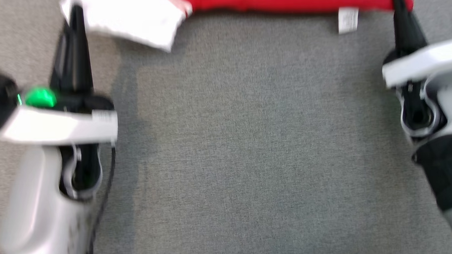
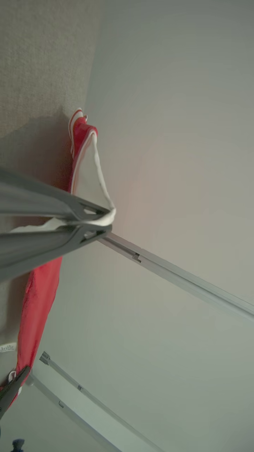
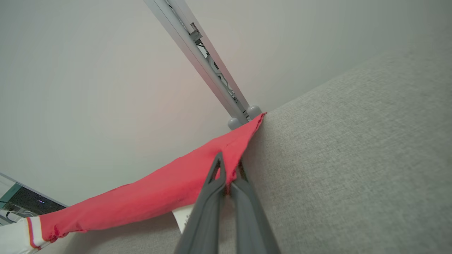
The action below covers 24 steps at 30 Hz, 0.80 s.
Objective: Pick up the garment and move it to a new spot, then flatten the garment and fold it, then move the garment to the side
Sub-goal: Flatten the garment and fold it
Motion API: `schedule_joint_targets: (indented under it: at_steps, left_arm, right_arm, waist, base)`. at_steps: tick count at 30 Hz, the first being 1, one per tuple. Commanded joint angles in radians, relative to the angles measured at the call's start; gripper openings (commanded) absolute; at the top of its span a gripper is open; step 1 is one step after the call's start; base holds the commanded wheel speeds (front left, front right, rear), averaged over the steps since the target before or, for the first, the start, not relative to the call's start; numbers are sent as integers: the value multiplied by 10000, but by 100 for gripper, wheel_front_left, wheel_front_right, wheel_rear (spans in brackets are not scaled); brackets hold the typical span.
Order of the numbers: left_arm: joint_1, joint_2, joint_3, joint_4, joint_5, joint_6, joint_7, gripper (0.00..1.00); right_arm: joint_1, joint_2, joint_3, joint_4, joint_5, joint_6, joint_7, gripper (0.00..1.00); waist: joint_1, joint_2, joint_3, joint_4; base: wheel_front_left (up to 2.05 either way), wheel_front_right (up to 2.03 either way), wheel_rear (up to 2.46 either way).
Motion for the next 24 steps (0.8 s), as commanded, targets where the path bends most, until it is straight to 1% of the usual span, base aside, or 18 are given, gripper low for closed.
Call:
schedule_joint_targets:
  at_steps: [1,6,10,14,18,19,24]
  left_arm:
    - [459,30,143,-203,-86,94,-43,0]
    - [2578,-311,505,-1041,-451,394,-114,0]
    - [4061,-711,615,-1506,-676,457,-148,0]
    - [5316,-975,574,-1840,-804,497,-155,0]
    - [6349,-1054,428,-2216,-804,431,-153,0]
    - [6349,-1054,428,-2216,-804,431,-153,0]
    - [7425,-1063,538,-2754,-937,567,-157,0]
  right_arm:
    - [417,-95,2,-207,181,5,-114,0]
    - [2098,-248,-171,-1111,546,5,-221,0]
    - [3397,-227,-616,-1850,352,5,-223,0]
    - [4775,-37,-1209,-2568,12,5,-224,0]
    - [6167,169,-1663,-3214,-245,5,-226,0]
    - [6167,169,-1663,-3214,-245,5,-226,0]
    - [7611,389,-1991,-3894,-486,5,-206,0]
  waist:
    - [0,0,-452,55]
    - [0,0,-1279,150]
    - [0,0,-2022,271]
    - [0,0,-2766,416]
    - [0,0,-3466,537]
    - [0,0,-3466,537]
    - [0,0,-4155,492]
  base:
    - [0,0,0]
    - [0,0,0]
    - [0,0,0]
    - [0,0,0]
    - [0,0,0]
    - [0,0,0]
    - [0,0,0]
